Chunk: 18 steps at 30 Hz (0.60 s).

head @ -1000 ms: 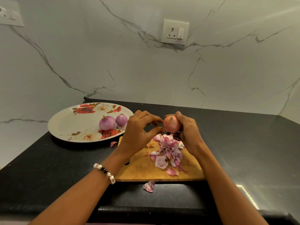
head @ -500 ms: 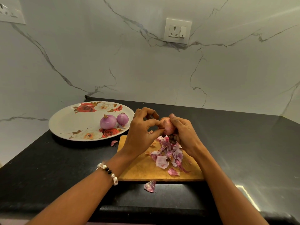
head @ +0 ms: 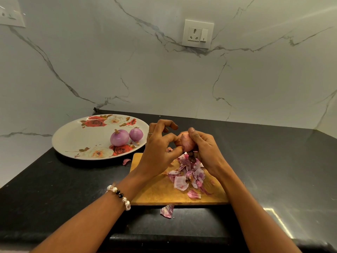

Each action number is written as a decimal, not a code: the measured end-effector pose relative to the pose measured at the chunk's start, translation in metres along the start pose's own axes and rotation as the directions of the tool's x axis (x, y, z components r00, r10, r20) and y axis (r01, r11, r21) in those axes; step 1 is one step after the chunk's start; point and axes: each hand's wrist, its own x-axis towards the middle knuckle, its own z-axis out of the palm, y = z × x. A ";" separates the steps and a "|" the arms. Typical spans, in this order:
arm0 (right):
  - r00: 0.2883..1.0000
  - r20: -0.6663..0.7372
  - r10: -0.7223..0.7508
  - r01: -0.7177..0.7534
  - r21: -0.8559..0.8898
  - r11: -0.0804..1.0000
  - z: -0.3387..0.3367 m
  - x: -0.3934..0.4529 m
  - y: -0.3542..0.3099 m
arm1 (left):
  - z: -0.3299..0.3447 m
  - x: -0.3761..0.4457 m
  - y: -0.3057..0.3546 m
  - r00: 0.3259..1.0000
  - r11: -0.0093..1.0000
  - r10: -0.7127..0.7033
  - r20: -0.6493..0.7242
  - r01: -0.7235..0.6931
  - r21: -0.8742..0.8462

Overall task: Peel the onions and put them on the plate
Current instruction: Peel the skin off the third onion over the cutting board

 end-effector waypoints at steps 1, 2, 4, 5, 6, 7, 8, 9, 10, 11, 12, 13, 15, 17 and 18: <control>1.000 -0.004 -0.003 0.003 0.001 1.000 0.000 0.000 0.000 | 0.000 0.000 0.000 1.000 1.000 -0.003 0.002 0.003 0.000; 1.000 -0.011 -0.004 0.004 0.003 1.000 0.000 -0.001 -0.001 | 0.000 0.000 0.000 1.000 1.000 -0.008 0.006 0.008 -0.002; 0.999 -0.034 0.007 -0.006 0.016 1.000 0.000 -0.001 -0.003 | -0.002 0.001 -0.001 1.000 1.000 -0.015 0.014 0.015 -0.011; 0.999 -0.050 0.020 -0.018 0.042 0.999 -0.001 0.000 -0.004 | -0.002 0.001 -0.001 1.000 1.000 -0.017 0.018 0.018 -0.016; 0.997 -0.069 0.040 -0.034 0.085 0.996 -0.001 0.000 -0.004 | -0.003 0.001 -0.002 1.000 1.000 -0.018 0.018 0.018 -0.020; 0.994 -0.092 0.060 -0.048 0.129 0.990 -0.002 0.000 -0.005 | -0.003 0.002 -0.003 1.000 1.000 -0.017 0.013 0.017 -0.020; 0.990 -0.116 0.079 -0.060 0.160 0.985 -0.003 0.001 -0.005 | -0.004 0.002 -0.004 1.000 1.000 -0.016 0.001 0.016 -0.017; 0.986 -0.139 0.095 -0.070 0.176 0.982 -0.004 0.001 -0.006 | -0.004 0.003 -0.005 1.000 1.000 -0.019 -0.015 0.019 -0.012; 0.983 -0.152 0.106 -0.077 0.189 0.979 -0.006 0.000 -0.007 | -0.004 0.003 -0.006 0.999 1.000 -0.025 -0.035 0.025 -0.002; 0.981 -0.155 0.120 -0.086 0.209 0.974 -0.007 0.000 -0.008 | -0.004 0.004 -0.007 0.998 0.999 -0.030 -0.057 0.031 0.012; 0.979 -0.149 0.136 -0.099 0.235 0.967 -0.008 -0.001 -0.008 | -0.004 0.004 -0.008 0.996 0.999 -0.034 -0.080 0.036 0.031; 0.978 -0.142 0.151 -0.110 0.260 0.959 -0.008 -0.001 -0.009 | -0.004 0.004 -0.008 0.995 0.998 -0.034 -0.098 0.039 0.054; 0.976 -0.132 0.172 -0.128 0.291 0.948 -0.009 -0.002 -0.010 | -0.005 0.005 -0.009 0.994 0.996 -0.021 -0.103 0.030 0.090; 0.977 -0.120 0.179 -0.136 0.298 0.945 -0.008 -0.001 -0.009 | -0.005 0.006 -0.011 0.998 0.997 0.021 -0.064 -0.016 0.079; 0.977 -0.117 0.179 -0.139 0.288 0.948 -0.008 0.000 -0.009 | -0.005 0.005 -0.011 0.999 0.997 0.039 -0.038 -0.037 0.066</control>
